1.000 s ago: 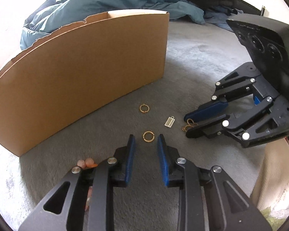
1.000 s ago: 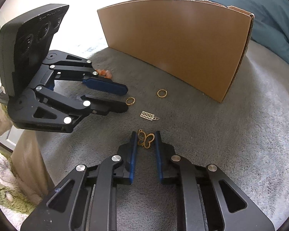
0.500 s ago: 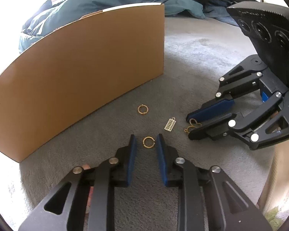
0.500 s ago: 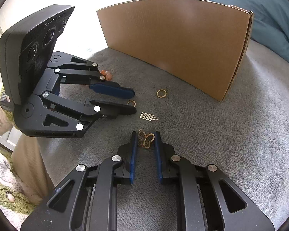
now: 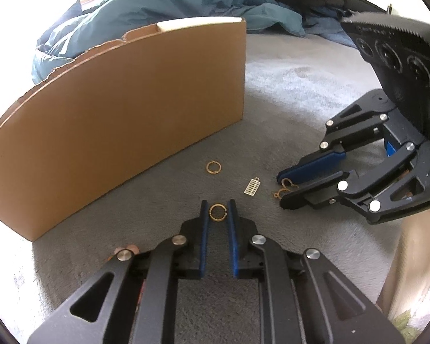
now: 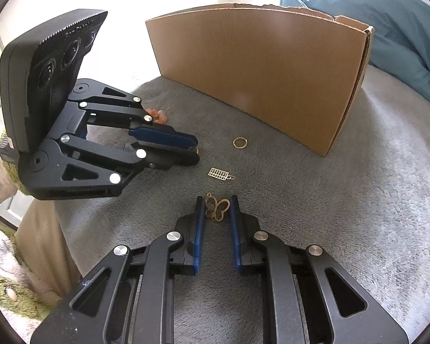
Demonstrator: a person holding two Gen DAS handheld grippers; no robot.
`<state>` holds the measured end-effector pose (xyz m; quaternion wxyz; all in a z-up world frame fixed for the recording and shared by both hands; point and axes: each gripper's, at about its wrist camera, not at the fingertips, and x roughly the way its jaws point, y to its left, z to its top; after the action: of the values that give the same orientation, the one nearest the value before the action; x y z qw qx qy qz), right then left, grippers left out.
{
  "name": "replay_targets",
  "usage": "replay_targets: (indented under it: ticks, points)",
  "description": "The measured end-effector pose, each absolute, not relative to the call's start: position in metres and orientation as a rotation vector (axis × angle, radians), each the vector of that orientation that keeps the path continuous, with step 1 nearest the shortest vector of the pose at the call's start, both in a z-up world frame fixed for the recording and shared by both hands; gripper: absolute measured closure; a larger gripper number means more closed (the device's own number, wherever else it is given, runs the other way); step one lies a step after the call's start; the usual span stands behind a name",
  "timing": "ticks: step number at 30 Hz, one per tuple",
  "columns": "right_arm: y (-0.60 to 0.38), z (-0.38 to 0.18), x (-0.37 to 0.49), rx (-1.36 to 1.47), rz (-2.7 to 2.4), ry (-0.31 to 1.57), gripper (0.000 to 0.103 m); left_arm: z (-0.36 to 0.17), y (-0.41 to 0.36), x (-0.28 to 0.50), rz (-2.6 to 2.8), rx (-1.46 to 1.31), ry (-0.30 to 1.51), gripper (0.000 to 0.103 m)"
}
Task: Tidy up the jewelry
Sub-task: 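Carry the gold ring into the box and open the left tool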
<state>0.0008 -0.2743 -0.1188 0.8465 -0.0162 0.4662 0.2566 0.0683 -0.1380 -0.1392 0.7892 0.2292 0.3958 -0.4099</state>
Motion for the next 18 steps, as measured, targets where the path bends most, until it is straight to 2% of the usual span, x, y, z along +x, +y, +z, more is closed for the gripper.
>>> replay_targets:
  ticks: [12,18]
  points:
    - [-0.282,-0.098,-0.021,-0.061,0.470,0.967,0.088,-0.119,-0.109,0.055,-0.805,0.422,0.855,0.091]
    - [-0.290,-0.063,-0.029,-0.033,0.443,0.900,0.088,-0.088,-0.089,0.051,-0.767,0.336,0.815,0.091]
